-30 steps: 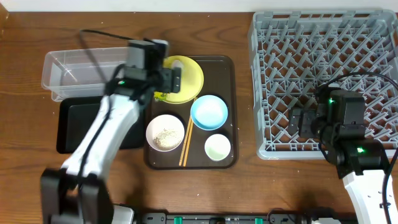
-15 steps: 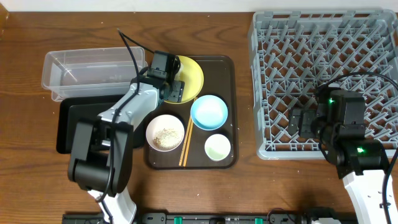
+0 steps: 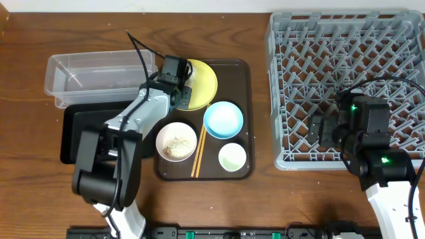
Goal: Sort waste into correct bins and load items into the dishwasher rack
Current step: 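Carry the wrapper with left gripper and drop it into clear bin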
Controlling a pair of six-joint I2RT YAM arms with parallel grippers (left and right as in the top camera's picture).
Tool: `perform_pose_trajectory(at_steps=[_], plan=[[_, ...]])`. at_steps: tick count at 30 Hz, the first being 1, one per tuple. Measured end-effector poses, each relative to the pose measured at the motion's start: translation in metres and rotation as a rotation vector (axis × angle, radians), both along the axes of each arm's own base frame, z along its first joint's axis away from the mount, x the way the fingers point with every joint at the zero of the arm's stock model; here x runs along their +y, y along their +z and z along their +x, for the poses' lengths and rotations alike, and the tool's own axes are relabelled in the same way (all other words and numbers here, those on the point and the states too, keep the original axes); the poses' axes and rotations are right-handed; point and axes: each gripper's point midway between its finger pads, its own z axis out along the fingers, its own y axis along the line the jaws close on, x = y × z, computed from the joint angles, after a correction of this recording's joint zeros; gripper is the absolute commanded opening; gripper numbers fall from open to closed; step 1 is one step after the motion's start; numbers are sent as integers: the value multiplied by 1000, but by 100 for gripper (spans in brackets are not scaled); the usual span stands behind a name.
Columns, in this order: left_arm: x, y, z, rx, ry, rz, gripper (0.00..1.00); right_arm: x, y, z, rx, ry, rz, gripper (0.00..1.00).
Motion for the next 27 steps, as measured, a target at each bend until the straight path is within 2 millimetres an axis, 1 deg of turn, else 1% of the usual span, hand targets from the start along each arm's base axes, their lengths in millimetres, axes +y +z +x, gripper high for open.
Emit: perform_pose_trajectory(at_steps=[2,6,7,9,10,11,13,14,19,22,23,24,26,27], plan=[[0,20,1,-41,0,-11,6,0,0,0,0,0,0,99],[-1,82,4,-182,1,-48,6,0,0,0,0,0,0,99],[0,94,4,-212,2,-55,6,0,0,0,-1,0,0,99],[5,118,4,-267,14,-70,6,0,0,1,-3,0,0,99],[12,128,4,-293,38,-79,6,0,1,1,-3,0,0,99],[18,133,5,-305,60,-85,6,0,1,1,-3,0,0,99],[38,137,7,-318,145,-106,6,0,1,1,-3,0,0,99],[53,136,9,-319,210,-122,6,0,1,1,-4,0,0,99],[120,123,15,-329,540,-213,6,0,1,1,-4,0,0,99],[145,115,20,-352,699,-281,7,0,1,1,-4,0,0,99],[149,113,22,-359,735,-300,8,0,1,1,-4,0,0,99],[152,110,24,-363,769,-321,14,0,1,1,-4,0,0,99],[154,106,28,-370,809,-353,38,0,1,1,-4,0,0,99],[153,105,30,-374,821,-373,46,0,1,1,-4,0,0,99]])
